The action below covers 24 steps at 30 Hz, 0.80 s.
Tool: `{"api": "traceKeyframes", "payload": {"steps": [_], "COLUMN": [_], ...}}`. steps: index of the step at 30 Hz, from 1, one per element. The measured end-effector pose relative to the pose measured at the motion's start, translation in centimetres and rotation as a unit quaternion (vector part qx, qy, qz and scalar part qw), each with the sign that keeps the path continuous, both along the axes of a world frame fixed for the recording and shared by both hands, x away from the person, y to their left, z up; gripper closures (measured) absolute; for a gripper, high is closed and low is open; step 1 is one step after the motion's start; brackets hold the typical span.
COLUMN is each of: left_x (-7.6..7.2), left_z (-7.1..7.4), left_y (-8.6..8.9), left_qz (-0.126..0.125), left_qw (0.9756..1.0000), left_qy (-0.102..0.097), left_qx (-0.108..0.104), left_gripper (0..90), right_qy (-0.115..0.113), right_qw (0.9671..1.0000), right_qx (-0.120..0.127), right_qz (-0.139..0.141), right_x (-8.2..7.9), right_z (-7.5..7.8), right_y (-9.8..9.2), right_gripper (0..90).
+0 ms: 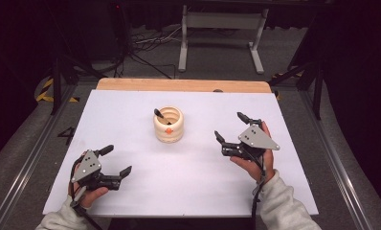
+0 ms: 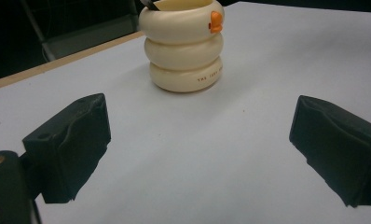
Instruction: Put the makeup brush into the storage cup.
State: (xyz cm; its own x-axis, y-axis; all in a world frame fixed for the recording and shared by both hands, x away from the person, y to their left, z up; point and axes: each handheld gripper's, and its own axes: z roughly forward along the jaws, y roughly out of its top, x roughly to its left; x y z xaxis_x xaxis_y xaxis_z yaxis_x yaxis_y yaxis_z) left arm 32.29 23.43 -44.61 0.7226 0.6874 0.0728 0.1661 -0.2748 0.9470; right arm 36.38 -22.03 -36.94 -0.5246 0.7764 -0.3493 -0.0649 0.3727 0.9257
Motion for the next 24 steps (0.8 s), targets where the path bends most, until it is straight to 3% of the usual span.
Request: {"api": "traceKeyframes", "payload": {"steps": [24], "left_x": [0.0], "left_z": [0.1], "left_y": [0.0], "left_qz": [0.000], "left_qw": [1.0000], "left_qy": [0.000], "left_qx": [0.000], "left_gripper": [5.9], "right_qy": [0.012], "right_qw": [0.9998], "right_qx": [-0.015], "right_qz": [-0.011], "right_x": [-2.3], "right_z": [-1.4], "right_y": [-2.9], "right_gripper": [10.2]}}
